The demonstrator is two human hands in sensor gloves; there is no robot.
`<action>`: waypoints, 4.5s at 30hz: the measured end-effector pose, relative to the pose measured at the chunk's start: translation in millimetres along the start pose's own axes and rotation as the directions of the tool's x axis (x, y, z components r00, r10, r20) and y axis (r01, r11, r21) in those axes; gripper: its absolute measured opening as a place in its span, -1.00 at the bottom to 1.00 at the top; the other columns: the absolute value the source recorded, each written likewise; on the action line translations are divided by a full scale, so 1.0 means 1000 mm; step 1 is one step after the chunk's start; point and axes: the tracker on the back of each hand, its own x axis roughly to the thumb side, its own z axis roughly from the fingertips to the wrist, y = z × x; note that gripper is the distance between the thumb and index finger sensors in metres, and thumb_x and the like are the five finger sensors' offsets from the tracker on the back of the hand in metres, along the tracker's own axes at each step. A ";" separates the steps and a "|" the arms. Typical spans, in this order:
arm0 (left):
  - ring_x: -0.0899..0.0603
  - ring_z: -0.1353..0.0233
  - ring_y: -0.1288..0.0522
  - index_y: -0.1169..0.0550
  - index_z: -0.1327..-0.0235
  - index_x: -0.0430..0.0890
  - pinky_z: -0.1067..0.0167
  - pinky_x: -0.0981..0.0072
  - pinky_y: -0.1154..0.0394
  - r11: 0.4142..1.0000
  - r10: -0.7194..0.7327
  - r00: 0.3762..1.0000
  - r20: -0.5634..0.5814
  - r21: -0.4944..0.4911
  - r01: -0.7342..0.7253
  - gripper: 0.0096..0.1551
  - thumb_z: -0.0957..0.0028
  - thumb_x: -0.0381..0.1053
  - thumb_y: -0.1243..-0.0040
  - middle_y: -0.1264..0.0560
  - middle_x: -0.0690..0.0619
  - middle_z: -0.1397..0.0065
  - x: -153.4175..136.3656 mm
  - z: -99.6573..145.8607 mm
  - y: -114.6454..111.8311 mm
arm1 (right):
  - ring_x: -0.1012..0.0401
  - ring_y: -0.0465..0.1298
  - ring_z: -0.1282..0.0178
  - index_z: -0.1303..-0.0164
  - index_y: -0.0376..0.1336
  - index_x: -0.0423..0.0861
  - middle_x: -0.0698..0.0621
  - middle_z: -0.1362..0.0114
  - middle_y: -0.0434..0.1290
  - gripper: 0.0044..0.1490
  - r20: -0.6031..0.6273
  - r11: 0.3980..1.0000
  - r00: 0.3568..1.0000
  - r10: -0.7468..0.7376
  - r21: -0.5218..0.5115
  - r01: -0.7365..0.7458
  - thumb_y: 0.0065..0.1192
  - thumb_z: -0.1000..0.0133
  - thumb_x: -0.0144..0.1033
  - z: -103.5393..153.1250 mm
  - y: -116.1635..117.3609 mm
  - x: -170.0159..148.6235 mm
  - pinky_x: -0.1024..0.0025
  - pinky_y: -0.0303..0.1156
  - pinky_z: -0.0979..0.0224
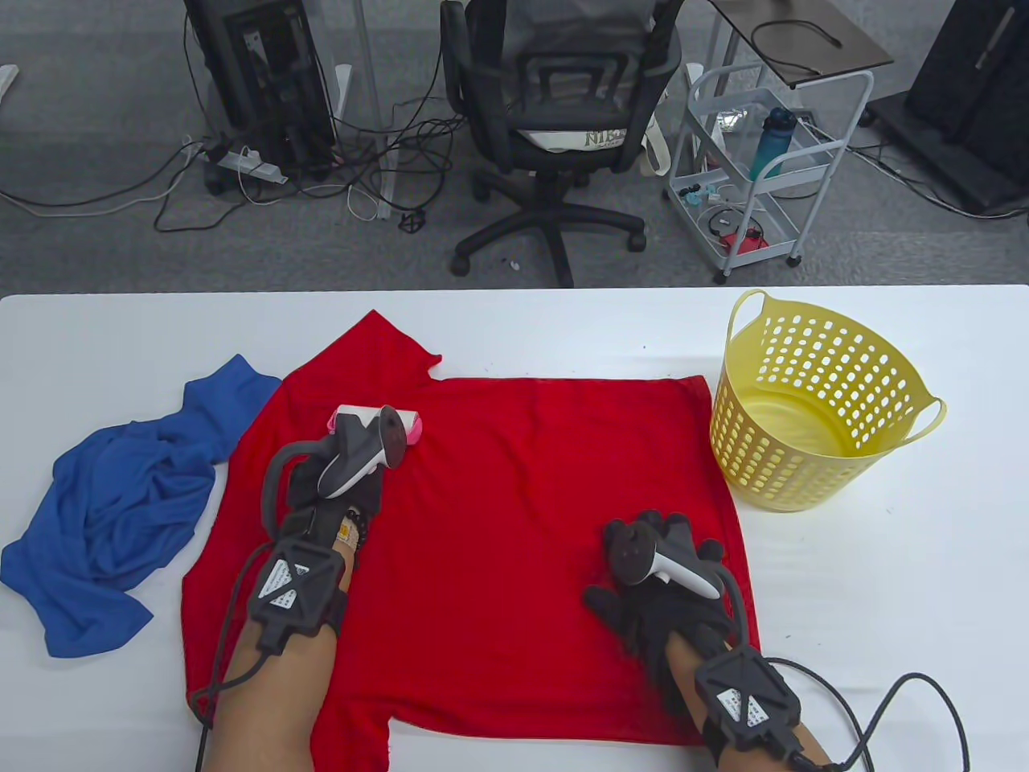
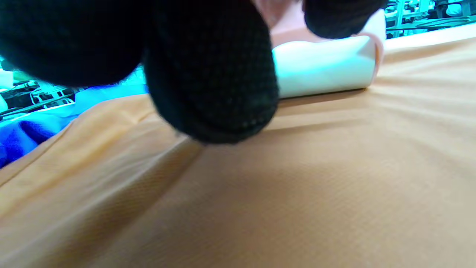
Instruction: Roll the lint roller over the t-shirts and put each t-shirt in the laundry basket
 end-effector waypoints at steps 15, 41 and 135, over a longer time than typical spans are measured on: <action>0.10 0.48 -0.78 -0.31 -0.51 -0.21 0.55 0.16 -0.73 0.980 -0.167 0.950 0.265 -0.062 0.190 -0.18 -0.06 0.19 -0.05 -0.74 -0.04 0.22 -0.062 0.132 -0.022 | -0.23 -0.88 -0.32 -0.20 -0.89 0.17 -0.14 -0.29 -0.96 0.15 -0.002 1.000 1.000 0.003 -0.002 -0.003 -0.52 0.12 0.45 0.000 -0.001 0.000 -0.51 -0.75 -0.21; 0.11 0.37 -0.78 -0.28 -0.54 -0.15 0.44 0.19 -0.73 0.971 0.168 0.959 0.227 0.130 -0.201 -0.18 -0.05 0.21 0.01 -0.73 -0.01 0.13 -0.142 0.153 -0.029 | -0.30 -0.47 -0.56 -0.42 -0.58 0.09 -0.22 -0.52 -0.62 0.19 0.132 0.973 0.975 0.176 -0.170 -0.153 -0.11 0.07 0.34 0.019 0.001 0.073 -0.53 -0.45 -0.39; 0.04 0.37 -0.81 -0.68 0.00 -0.27 -0.09 -0.16 -0.61 0.065 0.800 -0.277 0.533 -0.535 -0.842 -0.36 -0.06 0.20 -0.03 -0.79 0.17 0.47 -0.122 0.122 0.032 | 0.16 0.74 0.36 -0.15 0.31 -0.28 0.01 0.21 0.63 -0.36 0.617 0.198 -0.329 -0.715 0.629 0.752 0.11 -0.10 -0.03 0.113 -0.093 -0.031 0.16 0.66 -0.01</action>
